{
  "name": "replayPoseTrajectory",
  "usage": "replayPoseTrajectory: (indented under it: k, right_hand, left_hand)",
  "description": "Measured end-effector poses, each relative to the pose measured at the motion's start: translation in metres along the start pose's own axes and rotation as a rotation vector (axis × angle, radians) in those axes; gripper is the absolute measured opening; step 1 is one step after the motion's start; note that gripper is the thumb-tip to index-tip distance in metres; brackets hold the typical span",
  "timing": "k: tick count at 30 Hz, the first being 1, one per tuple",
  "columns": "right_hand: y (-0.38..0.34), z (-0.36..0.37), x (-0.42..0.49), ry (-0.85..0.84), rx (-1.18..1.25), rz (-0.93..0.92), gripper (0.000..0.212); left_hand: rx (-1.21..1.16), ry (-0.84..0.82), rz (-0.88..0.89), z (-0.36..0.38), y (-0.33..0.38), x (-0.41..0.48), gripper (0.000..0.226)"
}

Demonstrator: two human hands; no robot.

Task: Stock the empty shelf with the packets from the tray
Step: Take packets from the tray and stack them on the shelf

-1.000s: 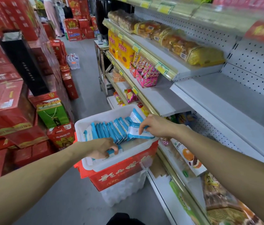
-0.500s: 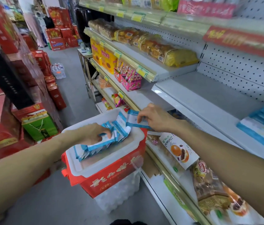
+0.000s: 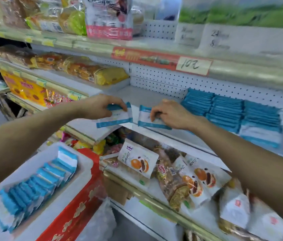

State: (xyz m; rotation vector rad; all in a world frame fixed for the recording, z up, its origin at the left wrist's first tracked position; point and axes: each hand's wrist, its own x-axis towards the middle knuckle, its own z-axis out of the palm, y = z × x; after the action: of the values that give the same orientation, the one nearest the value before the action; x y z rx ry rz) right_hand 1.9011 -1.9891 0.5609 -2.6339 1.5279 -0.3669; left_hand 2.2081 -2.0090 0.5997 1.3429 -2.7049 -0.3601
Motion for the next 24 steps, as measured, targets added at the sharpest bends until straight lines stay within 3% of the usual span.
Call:
replayPoseTrajectory:
  k: [11, 17, 24]
  right_hand:
    - [0.125, -0.077, -0.182, 0.093, -0.073, 0.431, 0.023]
    - [0.178, -0.082, -0.254, 0.134, -0.086, 0.689, 0.053]
    - [0.207, -0.058, -0.274, 0.066, -0.139, 0.646, 0.044]
  left_hand:
    - [-0.074, -0.028, 0.388, 0.033, 0.145, 0.132, 0.053]
    - [-0.073, -0.088, 0.503, 0.05, 0.191, 0.166, 0.057]
    - [-0.07, -0.113, 0.534, 0.056, 0.206, 0.18, 0.058]
